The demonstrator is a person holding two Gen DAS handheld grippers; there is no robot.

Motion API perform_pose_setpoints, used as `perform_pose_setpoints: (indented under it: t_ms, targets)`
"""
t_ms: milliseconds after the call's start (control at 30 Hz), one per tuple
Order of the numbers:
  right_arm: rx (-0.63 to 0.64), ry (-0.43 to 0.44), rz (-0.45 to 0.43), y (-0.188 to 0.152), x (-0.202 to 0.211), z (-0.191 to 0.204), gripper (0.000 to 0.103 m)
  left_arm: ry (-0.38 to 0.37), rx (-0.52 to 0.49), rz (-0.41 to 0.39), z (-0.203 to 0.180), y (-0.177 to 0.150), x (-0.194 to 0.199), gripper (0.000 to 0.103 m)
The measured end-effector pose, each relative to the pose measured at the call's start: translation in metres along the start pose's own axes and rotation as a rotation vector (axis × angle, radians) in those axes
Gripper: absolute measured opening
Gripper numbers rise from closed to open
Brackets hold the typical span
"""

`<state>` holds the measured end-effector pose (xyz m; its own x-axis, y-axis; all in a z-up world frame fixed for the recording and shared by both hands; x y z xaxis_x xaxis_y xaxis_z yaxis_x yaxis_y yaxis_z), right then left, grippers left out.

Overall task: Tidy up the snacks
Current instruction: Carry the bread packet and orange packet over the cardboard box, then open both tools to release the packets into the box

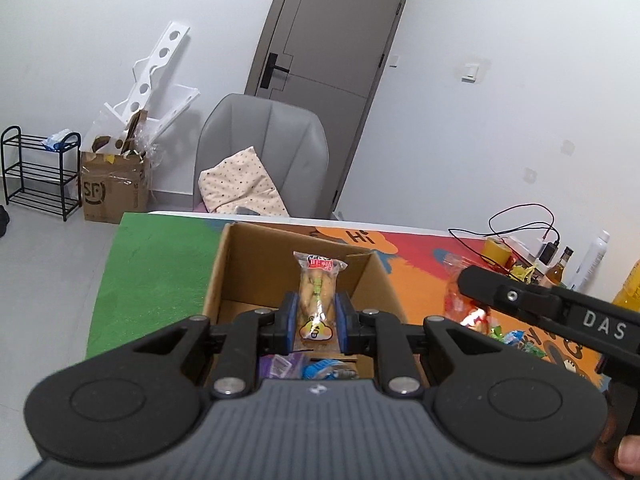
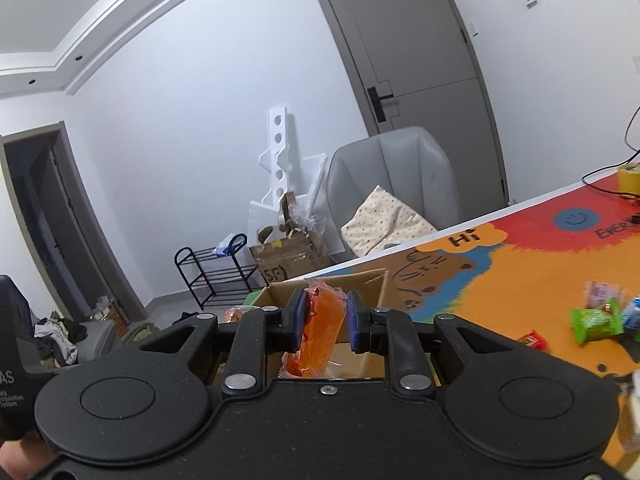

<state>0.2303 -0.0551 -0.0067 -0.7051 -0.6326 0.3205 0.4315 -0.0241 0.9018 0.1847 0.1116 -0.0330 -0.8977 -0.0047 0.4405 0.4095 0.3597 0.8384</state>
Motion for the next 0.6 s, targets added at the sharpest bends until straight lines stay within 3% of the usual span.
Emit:
perform_pose_setpoints:
  t_ms: [200, 300, 433, 500, 600]
  targets:
    - [-0.002, 0.024, 0.003, 0.003, -0.019, 0.008, 0.021, 0.052, 0.013, 0.012, 0.018, 0.003, -0.016, 0.023]
    - [-0.017, 0.045, 0.007, 0.000, -0.021, 0.007, 0.031, 0.056, 0.034, 0.032, 0.024, 0.002, -0.020, 0.027]
    - [-0.057, 0.024, 0.008, -0.003, -0.010, -0.007, 0.034, 0.051, 0.023, 0.032, 0.017, 0.000, -0.017, 0.051]
    - [-0.069, 0.004, -0.003, -0.003, 0.003, -0.016, 0.034, 0.048, 0.013, 0.024, 0.012, 0.000, -0.015, 0.058]
    - [-0.083, -0.028, -0.014, -0.003, 0.019, -0.030, 0.045, 0.060, 0.000, 0.020, 0.000, -0.003, -0.014, 0.074]
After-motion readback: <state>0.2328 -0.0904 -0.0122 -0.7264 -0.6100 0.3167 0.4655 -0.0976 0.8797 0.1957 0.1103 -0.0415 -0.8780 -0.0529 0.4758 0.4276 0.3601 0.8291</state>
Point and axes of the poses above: each gripper's, at about its wrist camera, not at the fingertips, and x roughly against the way its jaws point, z to its left, y to its top, the point moved 6 cm from there along -x, roughly the way its jaws point, and after that the axes turned 3 degrees about x, right-handed, at the moved point
